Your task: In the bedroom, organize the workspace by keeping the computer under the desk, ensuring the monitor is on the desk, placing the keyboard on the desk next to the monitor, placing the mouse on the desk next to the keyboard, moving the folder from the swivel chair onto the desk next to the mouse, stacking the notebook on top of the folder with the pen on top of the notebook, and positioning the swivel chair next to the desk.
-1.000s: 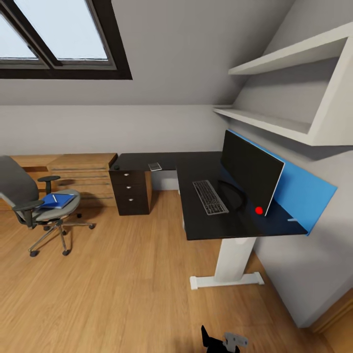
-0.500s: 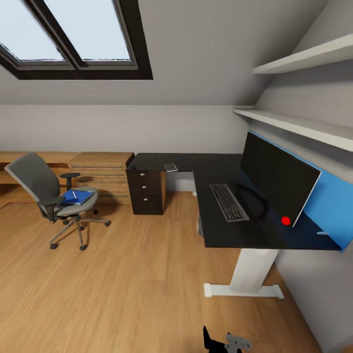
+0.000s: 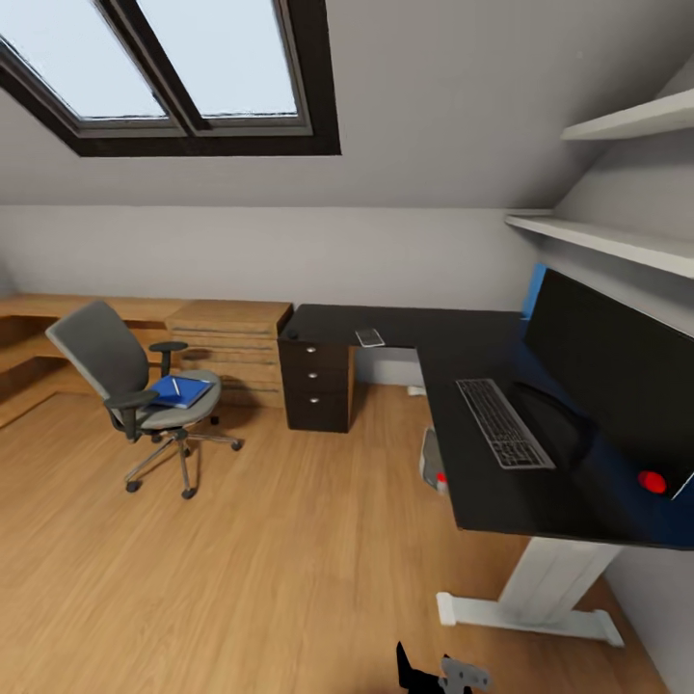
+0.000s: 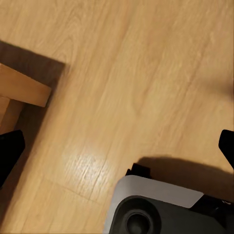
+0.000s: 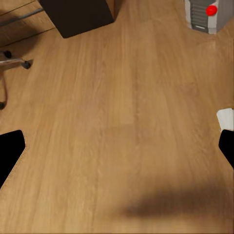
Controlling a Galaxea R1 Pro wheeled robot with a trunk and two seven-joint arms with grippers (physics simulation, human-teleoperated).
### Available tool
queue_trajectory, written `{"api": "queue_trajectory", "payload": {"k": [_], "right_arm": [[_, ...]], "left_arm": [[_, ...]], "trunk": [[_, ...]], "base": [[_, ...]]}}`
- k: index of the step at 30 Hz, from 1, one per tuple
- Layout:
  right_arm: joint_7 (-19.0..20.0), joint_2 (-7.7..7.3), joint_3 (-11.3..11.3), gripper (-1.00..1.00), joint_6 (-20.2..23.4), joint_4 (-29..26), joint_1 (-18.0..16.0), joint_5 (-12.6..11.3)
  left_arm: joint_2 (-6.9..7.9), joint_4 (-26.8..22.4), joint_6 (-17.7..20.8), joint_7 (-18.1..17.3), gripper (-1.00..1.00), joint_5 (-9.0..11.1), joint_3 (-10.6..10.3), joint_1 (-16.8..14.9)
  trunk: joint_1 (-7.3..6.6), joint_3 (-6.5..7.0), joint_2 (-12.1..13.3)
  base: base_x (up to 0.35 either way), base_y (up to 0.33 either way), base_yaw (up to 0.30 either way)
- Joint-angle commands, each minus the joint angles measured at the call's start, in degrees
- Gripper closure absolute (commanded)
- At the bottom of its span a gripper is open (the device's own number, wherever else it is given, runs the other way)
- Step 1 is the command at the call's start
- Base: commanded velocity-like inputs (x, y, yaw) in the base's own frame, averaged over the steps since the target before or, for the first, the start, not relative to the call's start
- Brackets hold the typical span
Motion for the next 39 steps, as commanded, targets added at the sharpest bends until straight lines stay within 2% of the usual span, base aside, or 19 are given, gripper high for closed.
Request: {"api": "queue_trajectory", "payload": {"k": [1, 11, 16, 25, 39], "right_arm": [[0.33, 0.01, 0.34, -1.00, -0.19, 0.11, -0.06, -0.60], [0.30, -0.07, 0.28, -1.00, -0.37, 0.09, -0.04, -0.64], [0.26, -0.07, 0.26, -1.00, -1.93, 0.11, -0.04, -0.63], [0.15, -0.13, 0.25, -1.00, -6.39, 0.17, 0.03, -0.66], [0.12, -0.22, 0.19, -1.00, -7.60, 0.16, 0.12, -0.74]], "left_arm": [[-0.03, -0.03, -0.19, -0.03, -1.00, 0.41, 0.09, -0.01], [-0.03, 0.54, -0.19, 0.00, -1.00, 0.37, 0.08, -0.01], [-0.03, 1.54, -0.19, 0.00, -1.00, 0.28, 0.08, -0.01], [-0.03, 2.02, -0.25, -0.01, -1.00, 0.24, 0.08, -0.01], [-0.06, 2.09, -0.27, -0.06, -1.00, 0.23, 0.00, -0.01]], "trunk": [[0.04, -0.07, -0.05], [0.04, -0.06, -0.05], [0.04, 0.13, -0.05], [0.04, 0.83, -0.05], [0.04, 2.06, -0.05]], "base": [[0.319, 0.042, 0.274], [0.321, 0.015, 0.278], [0.321, 0.002, 0.198], [0.302, 0.001, 0.051], [0.213, 0.000, 0.005]]}}
